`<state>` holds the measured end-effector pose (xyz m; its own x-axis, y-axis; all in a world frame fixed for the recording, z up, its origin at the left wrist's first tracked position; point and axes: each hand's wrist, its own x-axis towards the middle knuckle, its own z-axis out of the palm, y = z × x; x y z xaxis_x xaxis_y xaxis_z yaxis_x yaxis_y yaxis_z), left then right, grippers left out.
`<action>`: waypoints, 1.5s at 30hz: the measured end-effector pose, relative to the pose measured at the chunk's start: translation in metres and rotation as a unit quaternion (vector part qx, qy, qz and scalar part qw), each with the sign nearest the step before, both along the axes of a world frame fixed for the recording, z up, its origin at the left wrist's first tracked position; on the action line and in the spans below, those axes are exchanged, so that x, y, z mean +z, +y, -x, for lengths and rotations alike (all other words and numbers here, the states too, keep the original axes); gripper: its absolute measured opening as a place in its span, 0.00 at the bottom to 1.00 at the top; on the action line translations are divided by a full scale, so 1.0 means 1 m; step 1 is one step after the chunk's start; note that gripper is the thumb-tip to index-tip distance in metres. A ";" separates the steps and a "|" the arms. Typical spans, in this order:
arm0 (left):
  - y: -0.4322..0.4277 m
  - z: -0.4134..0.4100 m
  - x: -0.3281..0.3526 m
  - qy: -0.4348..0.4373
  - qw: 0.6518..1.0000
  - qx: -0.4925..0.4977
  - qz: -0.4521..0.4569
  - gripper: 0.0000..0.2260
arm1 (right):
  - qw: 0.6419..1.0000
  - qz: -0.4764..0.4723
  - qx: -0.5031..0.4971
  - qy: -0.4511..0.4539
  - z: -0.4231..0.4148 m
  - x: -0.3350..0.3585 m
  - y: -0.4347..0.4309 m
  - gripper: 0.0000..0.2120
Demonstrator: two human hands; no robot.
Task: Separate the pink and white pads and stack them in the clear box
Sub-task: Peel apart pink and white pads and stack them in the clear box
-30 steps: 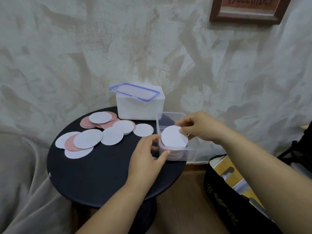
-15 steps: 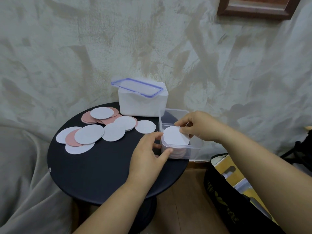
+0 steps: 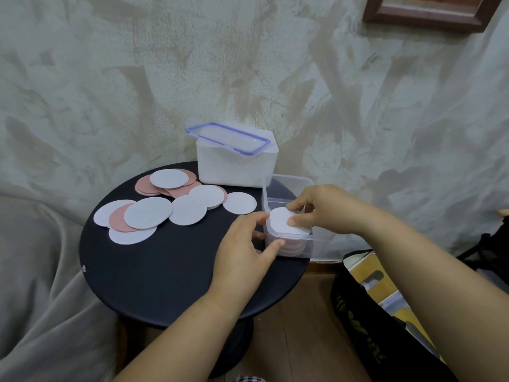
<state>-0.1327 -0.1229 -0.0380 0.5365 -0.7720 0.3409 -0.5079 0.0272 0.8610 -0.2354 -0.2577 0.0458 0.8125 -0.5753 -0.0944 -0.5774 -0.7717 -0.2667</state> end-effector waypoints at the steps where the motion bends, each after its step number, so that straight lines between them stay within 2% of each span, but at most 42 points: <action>1: 0.000 0.000 0.000 0.002 1.000 0.000 0.000 0.19 | 1.000 0.006 0.003 0.009 0.000 0.001 0.001 0.14; 7: 0.010 -0.003 0.002 0.036 0.999 -0.023 0.006 0.18 | 0.998 0.043 0.006 0.034 0.001 0.001 0.003 0.19; 10: 0.027 -0.015 0.002 0.021 1.000 -0.011 0.007 0.16 | 0.997 0.064 0.014 -0.026 -0.002 0.004 0.006 0.21; 12: 0.041 -0.031 0.003 -0.009 1.000 0.014 0.002 0.14 | 0.992 0.080 0.029 -0.091 -0.007 0.008 0.012 0.19; 14: 0.056 -0.053 0.006 -0.031 0.998 0.050 -0.003 0.11 | 0.985 0.075 0.051 -0.150 -0.017 0.011 0.022 0.16; 17: 0.076 -0.087 0.014 -0.055 0.991 0.123 -0.012 0.10 | 0.975 0.056 0.105 -0.187 -0.042 0.006 0.043 0.13; 22: 0.086 -0.135 0.012 -0.126 0.969 0.182 -0.108 0.13 | 0.977 -0.004 0.154 -0.150 -0.097 -0.029 0.071 0.18; 26: 0.083 -0.147 0.001 -0.192 0.955 0.118 -0.192 0.21 | 0.988 -0.007 0.123 -0.092 -0.125 -0.059 0.078 0.25; 30: 0.080 -0.148 -0.007 -0.274 0.926 0.072 -0.249 0.22 | 0.991 0.011 0.115 -0.061 -0.128 -0.076 0.078 0.27; 36: 0.084 -0.144 -0.011 -0.300 0.936 0.071 -0.172 0.13 | 0.989 0.040 0.129 -0.067 -0.101 -0.077 0.081 0.23; 41: 0.096 -0.121 -0.006 -0.351 0.929 0.037 -0.107 0.14 | 0.989 0.032 0.100 -0.103 -0.064 -0.079 0.085 0.20; 45: 0.107 -0.101 -0.010 -0.333 0.937 -0.014 -0.106 0.14 | 0.990 0.038 0.084 -0.107 -0.049 -0.083 0.093 0.24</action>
